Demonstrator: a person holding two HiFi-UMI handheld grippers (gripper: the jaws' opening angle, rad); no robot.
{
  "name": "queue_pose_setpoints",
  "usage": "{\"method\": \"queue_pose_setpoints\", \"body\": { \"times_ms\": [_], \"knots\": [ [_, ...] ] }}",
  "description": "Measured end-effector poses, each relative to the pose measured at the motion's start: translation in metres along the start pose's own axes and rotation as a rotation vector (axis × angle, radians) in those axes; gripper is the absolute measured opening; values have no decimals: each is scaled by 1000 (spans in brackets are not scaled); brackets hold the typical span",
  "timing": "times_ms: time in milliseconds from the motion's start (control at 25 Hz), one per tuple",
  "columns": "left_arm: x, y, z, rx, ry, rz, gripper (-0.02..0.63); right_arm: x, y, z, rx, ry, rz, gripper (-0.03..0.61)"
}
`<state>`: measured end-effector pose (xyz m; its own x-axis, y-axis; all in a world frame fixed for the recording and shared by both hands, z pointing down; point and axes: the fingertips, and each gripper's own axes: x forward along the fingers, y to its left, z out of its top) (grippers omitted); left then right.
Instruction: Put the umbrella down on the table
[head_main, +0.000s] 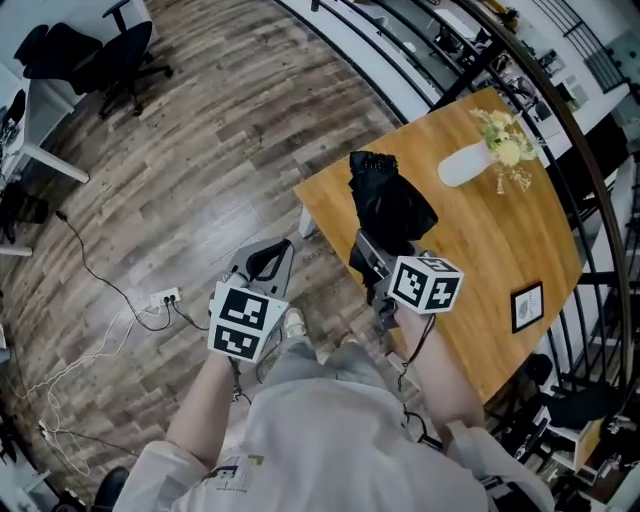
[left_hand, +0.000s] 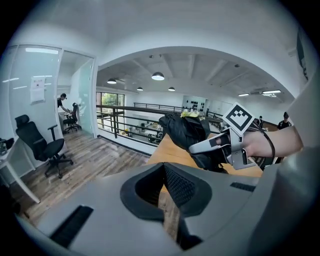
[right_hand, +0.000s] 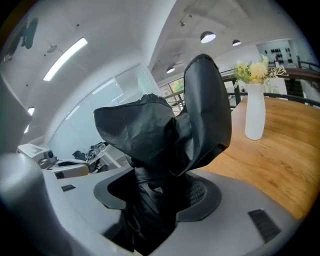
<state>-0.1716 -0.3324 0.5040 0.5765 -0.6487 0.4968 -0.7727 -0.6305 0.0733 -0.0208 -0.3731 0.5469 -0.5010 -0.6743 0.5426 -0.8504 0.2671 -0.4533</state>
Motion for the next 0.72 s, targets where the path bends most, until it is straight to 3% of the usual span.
{"method": "queue_pose_setpoints", "body": {
  "times_ms": [200,720],
  "knots": [
    [38,-7,-26,-55,47,-32,17,28,-37,-24,-2,79,-39,267],
    [81,-13,-62,-298,97,42,17,100,-103,-77,-69,302,-76,267]
  ]
}}
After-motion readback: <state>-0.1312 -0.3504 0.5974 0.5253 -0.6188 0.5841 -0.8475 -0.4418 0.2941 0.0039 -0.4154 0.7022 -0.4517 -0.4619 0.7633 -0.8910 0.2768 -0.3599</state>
